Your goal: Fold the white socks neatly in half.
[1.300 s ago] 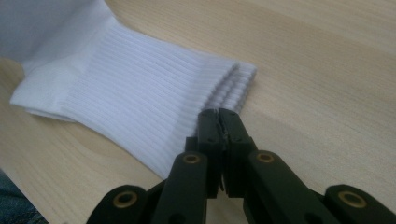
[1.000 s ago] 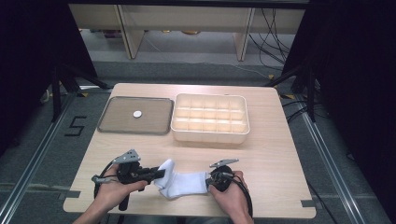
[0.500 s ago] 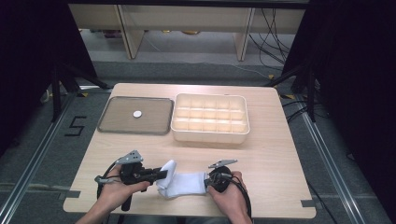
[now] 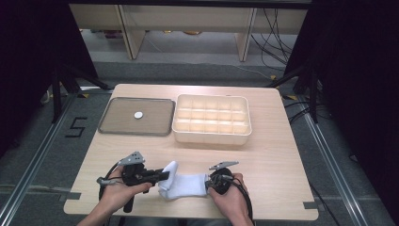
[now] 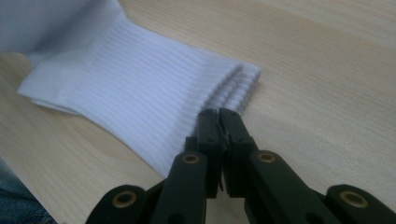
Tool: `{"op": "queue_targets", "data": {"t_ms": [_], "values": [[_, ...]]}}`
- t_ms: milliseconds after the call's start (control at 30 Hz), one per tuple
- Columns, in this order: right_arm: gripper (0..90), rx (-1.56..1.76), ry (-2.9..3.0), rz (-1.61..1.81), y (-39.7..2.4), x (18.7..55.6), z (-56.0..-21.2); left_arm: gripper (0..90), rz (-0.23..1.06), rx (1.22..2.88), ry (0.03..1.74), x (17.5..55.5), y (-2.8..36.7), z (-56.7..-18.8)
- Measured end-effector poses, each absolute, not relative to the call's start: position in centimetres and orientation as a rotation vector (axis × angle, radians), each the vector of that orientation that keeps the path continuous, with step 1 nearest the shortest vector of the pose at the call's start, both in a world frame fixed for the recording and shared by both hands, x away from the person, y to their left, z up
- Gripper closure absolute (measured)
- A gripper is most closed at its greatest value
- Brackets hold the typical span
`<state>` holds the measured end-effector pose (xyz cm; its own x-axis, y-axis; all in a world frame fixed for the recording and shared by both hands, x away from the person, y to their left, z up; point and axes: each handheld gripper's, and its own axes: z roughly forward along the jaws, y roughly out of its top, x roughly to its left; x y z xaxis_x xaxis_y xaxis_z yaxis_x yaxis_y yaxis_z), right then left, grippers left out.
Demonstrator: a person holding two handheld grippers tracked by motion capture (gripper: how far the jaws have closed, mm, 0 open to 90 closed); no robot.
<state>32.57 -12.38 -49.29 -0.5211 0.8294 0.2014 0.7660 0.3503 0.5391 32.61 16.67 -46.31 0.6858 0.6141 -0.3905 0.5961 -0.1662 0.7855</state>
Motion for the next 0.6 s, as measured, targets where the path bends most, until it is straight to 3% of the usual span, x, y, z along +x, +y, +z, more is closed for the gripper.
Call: {"op": "queue_targets", "data": {"t_ms": [600], "values": [[87.8, 1.470, 2.497, 0.901, -12.23, 32.55, -49.32, 79.4, 0.003, 1.852, 0.950, 32.67, 16.08, -46.72]]}}
